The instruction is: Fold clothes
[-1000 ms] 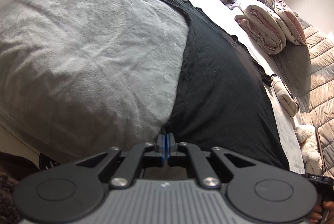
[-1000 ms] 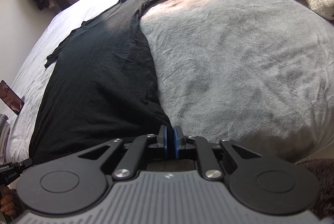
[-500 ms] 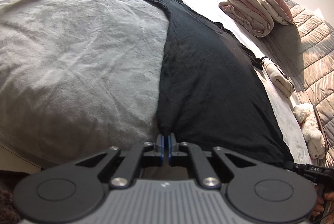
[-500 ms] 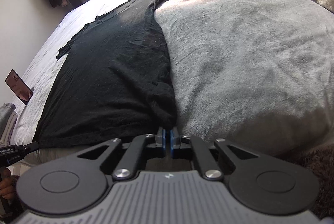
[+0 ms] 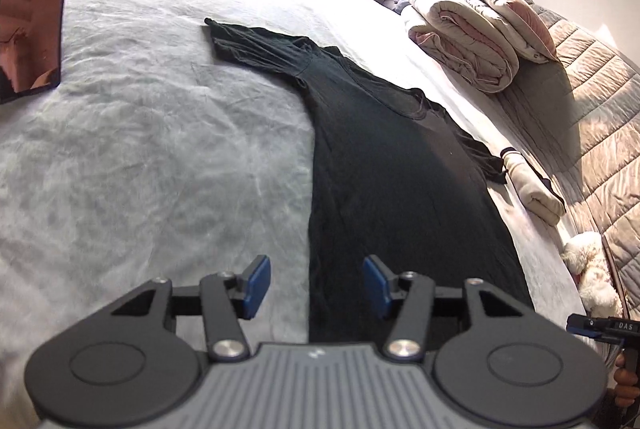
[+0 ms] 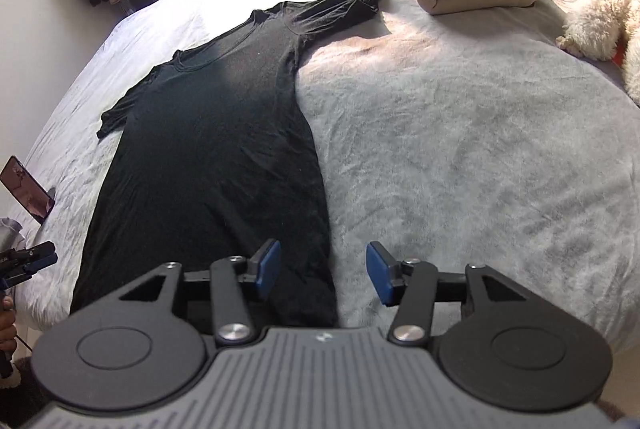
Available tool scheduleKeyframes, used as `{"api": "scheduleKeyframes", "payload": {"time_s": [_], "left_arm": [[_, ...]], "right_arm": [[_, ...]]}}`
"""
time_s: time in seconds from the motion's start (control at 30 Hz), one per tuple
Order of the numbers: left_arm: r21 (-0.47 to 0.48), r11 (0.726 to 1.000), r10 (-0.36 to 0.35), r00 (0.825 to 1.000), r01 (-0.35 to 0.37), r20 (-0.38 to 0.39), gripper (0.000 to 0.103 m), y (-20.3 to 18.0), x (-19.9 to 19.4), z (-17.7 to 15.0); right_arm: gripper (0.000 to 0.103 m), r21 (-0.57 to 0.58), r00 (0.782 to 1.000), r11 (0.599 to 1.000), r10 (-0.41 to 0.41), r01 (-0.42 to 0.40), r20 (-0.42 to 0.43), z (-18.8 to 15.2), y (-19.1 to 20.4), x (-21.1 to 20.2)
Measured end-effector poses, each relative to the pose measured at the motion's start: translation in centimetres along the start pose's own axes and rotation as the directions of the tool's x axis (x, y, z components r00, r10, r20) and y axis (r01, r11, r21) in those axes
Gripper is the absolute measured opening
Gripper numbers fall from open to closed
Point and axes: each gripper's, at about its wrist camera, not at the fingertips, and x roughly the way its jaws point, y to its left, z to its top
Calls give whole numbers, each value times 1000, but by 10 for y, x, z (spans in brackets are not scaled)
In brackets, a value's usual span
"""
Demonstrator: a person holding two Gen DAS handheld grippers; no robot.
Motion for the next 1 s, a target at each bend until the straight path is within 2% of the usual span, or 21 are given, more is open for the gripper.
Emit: {"api": "scheduleKeyframes", "payload": {"time_s": [0.07, 0.2, 0.37, 0.47, 0.53, 0.6, 0.63, 0.67, 0.73, 0.83, 0.9, 0.97, 1.0], "left_arm": [[-12, 1000, 7, 1000, -7, 11, 53, 13, 31, 27], [-94, 995, 20, 999, -17, 31, 51, 34, 85, 72], [-209, 978, 3, 994, 21, 111, 49, 55, 131, 97], [-255, 966, -7, 985, 52, 175, 47, 62, 146, 108], [-282, 958, 4, 978, 56, 209, 41, 66, 154, 114], [-314, 949, 53, 972, 22, 229, 14, 74, 163, 121], [-330, 944, 72, 969, 10, 235, 7, 77, 167, 123], [-343, 939, 73, 969, 14, 238, 3, 81, 170, 126], [-358, 933, 72, 967, 22, 245, 3, 87, 173, 132], [-302, 953, 113, 960, -32, 255, 0, 77, 172, 142], [-287, 956, 145, 948, -61, 283, 0, 75, 168, 148], [-286, 954, 180, 933, -88, 311, 0, 77, 165, 154], [-285, 952, 201, 932, -113, 303, 0, 80, 168, 156]], "right_arm": [[52, 26, 999, 999, 31, -31, 16, 28, -7, 25], [52, 78, 996, 993, 85, -88, 40, 81, -24, 84], [52, 113, 992, 986, 116, -120, 43, 129, -29, 151], [52, 139, 984, 976, 153, -165, 92, 150, -32, 172], [51, 174, 979, 967, 166, -186, 123, 162, -37, 183], [39, 209, 973, 957, 171, -200, 152, 173, -43, 194], [35, 226, 972, 953, 166, -201, 164, 178, -47, 199], [27, 246, 971, 948, 159, -200, 177, 182, -52, 203], [18, 285, 967, 936, 152, -207, 203, 189, -59, 209], [15, 318, 965, 925, 140, -208, 223, 197, -64, 214], [2, 281, 968, 948, 80, -148, 237, 201, -59, 211], [2, 252, 967, 964, 21, -87, 253, 203, -55, 210], [2, 246, 966, 967, 0, -65, 258, 204, -54, 210]]}}
